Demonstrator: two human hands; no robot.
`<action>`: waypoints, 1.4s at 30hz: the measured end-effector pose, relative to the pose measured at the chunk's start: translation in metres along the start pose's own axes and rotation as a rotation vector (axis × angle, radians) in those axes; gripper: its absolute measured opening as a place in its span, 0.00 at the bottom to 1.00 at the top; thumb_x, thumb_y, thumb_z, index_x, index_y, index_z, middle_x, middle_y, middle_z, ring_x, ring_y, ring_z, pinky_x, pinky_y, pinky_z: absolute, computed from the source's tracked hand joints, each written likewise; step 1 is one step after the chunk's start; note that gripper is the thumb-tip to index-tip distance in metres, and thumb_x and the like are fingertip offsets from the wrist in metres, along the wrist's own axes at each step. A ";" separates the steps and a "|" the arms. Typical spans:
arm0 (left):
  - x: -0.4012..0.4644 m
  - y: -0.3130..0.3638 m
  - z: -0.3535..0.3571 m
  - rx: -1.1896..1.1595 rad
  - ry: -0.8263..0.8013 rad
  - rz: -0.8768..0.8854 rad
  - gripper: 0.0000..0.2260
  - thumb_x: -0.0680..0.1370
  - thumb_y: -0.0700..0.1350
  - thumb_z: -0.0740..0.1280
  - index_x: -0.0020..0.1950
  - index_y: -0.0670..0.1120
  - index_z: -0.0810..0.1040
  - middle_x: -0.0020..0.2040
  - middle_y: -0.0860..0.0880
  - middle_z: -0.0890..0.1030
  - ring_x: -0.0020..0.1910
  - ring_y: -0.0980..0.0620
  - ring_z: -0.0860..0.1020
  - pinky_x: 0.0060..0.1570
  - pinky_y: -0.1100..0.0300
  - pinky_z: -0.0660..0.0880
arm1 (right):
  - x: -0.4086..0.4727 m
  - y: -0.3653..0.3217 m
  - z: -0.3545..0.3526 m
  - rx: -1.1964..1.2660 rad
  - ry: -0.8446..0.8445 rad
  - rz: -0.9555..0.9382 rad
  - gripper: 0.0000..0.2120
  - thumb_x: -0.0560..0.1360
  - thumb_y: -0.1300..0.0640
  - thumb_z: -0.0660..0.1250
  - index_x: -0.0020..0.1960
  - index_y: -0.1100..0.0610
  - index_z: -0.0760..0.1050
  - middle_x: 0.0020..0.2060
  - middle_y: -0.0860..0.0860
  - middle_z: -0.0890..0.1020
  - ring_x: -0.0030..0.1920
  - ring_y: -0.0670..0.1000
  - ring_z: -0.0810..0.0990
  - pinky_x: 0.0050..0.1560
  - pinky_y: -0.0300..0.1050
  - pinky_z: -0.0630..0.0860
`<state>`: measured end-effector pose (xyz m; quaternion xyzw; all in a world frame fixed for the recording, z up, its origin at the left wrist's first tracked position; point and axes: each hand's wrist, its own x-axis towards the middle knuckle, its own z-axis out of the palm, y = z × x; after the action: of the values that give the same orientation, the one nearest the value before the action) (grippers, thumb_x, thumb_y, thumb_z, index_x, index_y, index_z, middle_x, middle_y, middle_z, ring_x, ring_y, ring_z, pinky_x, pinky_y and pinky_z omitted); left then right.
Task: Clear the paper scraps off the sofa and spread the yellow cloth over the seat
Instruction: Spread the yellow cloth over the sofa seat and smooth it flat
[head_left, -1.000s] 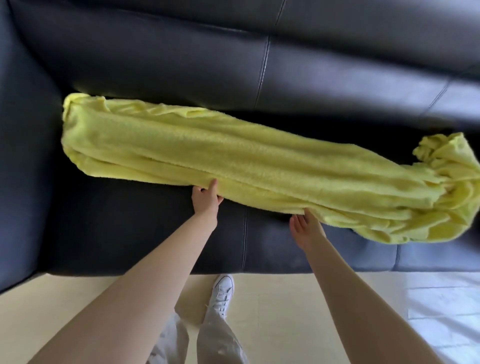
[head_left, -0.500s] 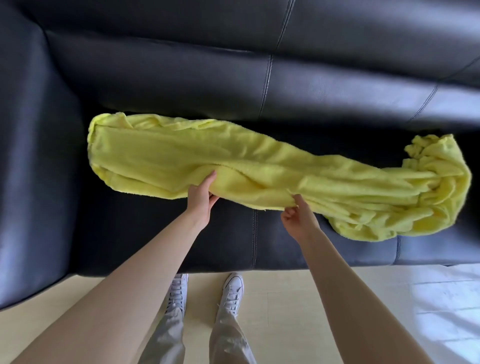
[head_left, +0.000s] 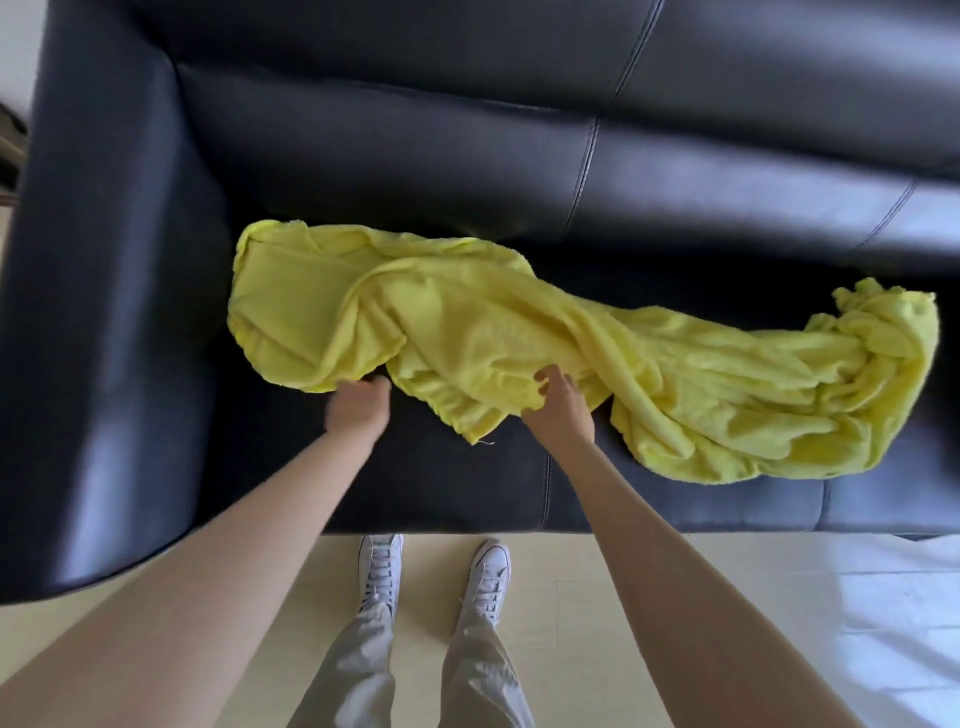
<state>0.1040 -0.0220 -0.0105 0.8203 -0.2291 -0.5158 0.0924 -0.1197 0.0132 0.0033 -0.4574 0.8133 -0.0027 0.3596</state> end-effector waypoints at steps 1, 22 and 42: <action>0.001 -0.017 0.015 0.098 -0.121 -0.049 0.34 0.65 0.60 0.65 0.61 0.35 0.74 0.58 0.37 0.80 0.56 0.38 0.79 0.54 0.49 0.76 | -0.005 0.005 0.010 -0.080 -0.037 0.042 0.23 0.70 0.62 0.69 0.63 0.53 0.67 0.60 0.52 0.73 0.56 0.54 0.74 0.41 0.45 0.72; -0.026 -0.025 0.105 -0.405 -0.133 -0.123 0.20 0.75 0.45 0.69 0.63 0.40 0.68 0.57 0.42 0.79 0.52 0.44 0.77 0.48 0.55 0.71 | -0.015 0.028 0.047 0.219 -0.228 0.041 0.22 0.70 0.63 0.70 0.64 0.57 0.71 0.52 0.52 0.73 0.50 0.50 0.73 0.45 0.42 0.71; -0.100 0.017 -0.047 -0.586 -0.145 0.195 0.07 0.76 0.41 0.61 0.39 0.46 0.75 0.39 0.51 0.77 0.43 0.54 0.76 0.49 0.62 0.71 | -0.079 -0.045 0.053 -0.297 0.071 -0.635 0.14 0.77 0.47 0.63 0.49 0.60 0.74 0.43 0.55 0.78 0.44 0.59 0.76 0.53 0.52 0.72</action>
<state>0.1053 0.0062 0.0976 0.6940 -0.1540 -0.6059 0.3572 -0.0299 0.0634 0.0251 -0.7345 0.6339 -0.0121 0.2419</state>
